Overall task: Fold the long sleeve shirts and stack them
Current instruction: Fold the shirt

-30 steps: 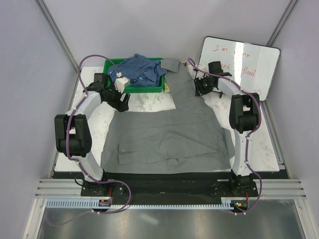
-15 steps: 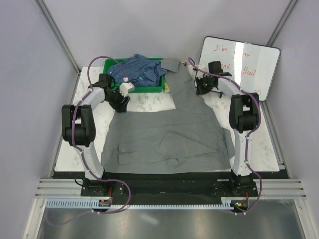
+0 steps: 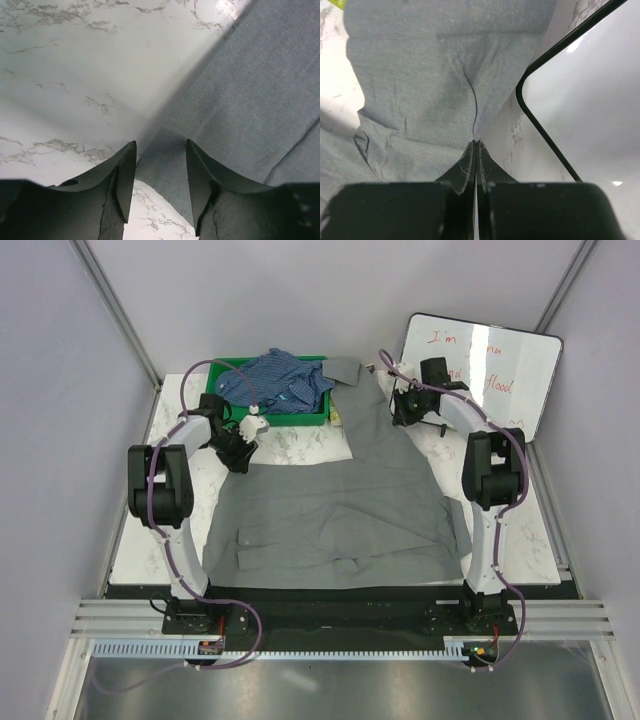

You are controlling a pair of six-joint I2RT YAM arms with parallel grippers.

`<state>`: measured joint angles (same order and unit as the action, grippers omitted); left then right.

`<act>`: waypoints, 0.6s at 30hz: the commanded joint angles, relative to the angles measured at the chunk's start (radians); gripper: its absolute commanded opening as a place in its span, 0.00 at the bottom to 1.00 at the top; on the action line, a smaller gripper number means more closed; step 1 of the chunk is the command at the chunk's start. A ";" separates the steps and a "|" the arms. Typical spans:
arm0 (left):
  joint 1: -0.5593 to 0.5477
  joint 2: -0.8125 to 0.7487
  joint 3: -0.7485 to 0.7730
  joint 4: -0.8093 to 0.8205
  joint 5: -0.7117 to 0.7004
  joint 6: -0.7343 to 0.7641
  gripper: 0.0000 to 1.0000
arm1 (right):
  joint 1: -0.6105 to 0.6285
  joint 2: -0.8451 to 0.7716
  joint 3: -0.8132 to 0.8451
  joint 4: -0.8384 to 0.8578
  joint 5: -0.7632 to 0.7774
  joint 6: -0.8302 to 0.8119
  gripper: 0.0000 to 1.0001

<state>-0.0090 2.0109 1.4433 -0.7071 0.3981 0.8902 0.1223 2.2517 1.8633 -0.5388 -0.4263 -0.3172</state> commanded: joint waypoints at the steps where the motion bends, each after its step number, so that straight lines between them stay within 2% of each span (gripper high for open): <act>1: 0.006 0.005 0.043 -0.009 0.004 0.055 0.50 | 0.005 -0.078 0.008 0.007 -0.043 0.003 0.00; 5: 0.006 -0.011 0.045 -0.014 0.019 0.061 0.44 | 0.007 -0.090 0.007 -0.003 -0.049 0.004 0.00; 8: 0.007 -0.015 0.045 -0.025 0.028 0.070 0.33 | 0.007 -0.113 -0.004 -0.006 -0.061 0.010 0.00; 9: 0.007 -0.018 0.046 -0.029 0.033 0.075 0.23 | 0.007 -0.118 -0.007 -0.007 -0.063 0.010 0.00; 12: 0.006 -0.031 0.051 -0.038 0.035 0.061 0.11 | 0.005 -0.142 -0.030 -0.013 -0.065 0.007 0.00; 16: 0.007 -0.072 0.032 -0.045 0.045 0.061 0.02 | 0.005 -0.187 -0.061 -0.023 -0.078 0.009 0.00; 18: 0.007 -0.107 0.019 -0.051 0.056 0.072 0.02 | 0.005 -0.221 -0.082 -0.024 -0.084 0.009 0.00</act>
<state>-0.0074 2.0056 1.4593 -0.7338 0.4026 0.9245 0.1223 2.1414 1.8080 -0.5606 -0.4664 -0.3149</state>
